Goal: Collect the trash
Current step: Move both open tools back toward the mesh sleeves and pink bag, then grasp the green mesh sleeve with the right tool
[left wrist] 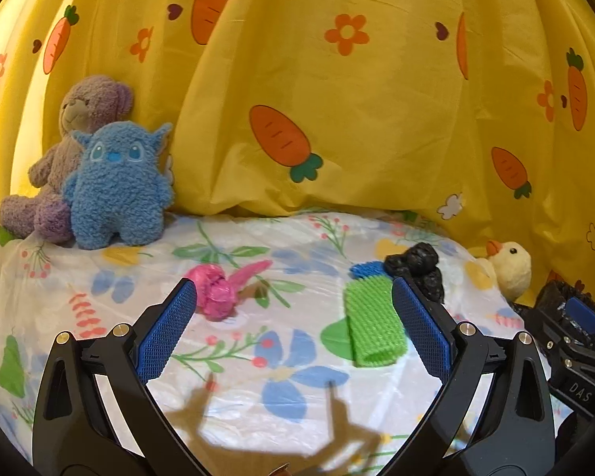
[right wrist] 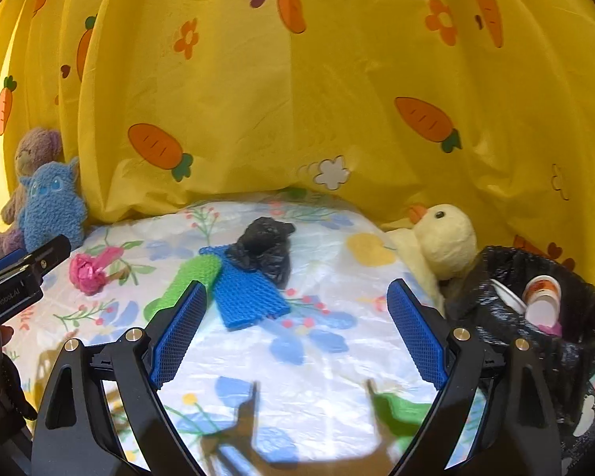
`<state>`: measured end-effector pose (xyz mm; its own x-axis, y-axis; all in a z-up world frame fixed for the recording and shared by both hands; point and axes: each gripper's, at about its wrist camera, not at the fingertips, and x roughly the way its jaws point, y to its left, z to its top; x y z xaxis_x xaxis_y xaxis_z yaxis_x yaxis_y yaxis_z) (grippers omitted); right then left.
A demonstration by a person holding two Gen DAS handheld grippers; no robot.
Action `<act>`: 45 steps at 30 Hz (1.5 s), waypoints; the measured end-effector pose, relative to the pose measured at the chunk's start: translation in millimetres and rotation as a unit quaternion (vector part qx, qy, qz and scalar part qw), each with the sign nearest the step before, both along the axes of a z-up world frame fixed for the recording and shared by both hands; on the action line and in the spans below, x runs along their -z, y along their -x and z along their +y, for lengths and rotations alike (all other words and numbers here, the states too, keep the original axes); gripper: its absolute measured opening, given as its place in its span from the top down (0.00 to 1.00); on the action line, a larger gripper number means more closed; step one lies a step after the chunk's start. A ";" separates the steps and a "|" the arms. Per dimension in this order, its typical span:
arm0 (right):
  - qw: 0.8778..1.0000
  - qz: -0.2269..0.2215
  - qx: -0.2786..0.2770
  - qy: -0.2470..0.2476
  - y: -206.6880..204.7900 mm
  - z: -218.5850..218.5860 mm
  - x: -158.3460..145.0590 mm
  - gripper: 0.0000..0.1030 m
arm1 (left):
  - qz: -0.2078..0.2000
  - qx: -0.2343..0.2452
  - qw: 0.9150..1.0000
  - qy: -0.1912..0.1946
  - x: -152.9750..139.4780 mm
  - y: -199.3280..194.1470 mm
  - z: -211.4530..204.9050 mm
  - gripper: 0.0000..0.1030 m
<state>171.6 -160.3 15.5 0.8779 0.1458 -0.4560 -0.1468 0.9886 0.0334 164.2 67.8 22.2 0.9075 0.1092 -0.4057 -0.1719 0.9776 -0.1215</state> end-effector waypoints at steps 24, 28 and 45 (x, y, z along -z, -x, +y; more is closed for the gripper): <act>0.983 0.174 -0.056 0.013 -106.3 94.3 70.9 0.46 | 0.035 -0.009 0.999 0.019 34.4 -56.4 70.6 0.06; 0.979 0.191 -0.069 0.010 -110.9 96.5 75.6 0.67 | 0.049 0.003 0.999 0.019 40.4 -61.9 70.4 0.06; 0.988 0.123 -0.091 -0.026 -83.0 80.1 44.4 0.86 | 0.162 0.044 0.985 0.031 76.3 -105.7 76.1 0.62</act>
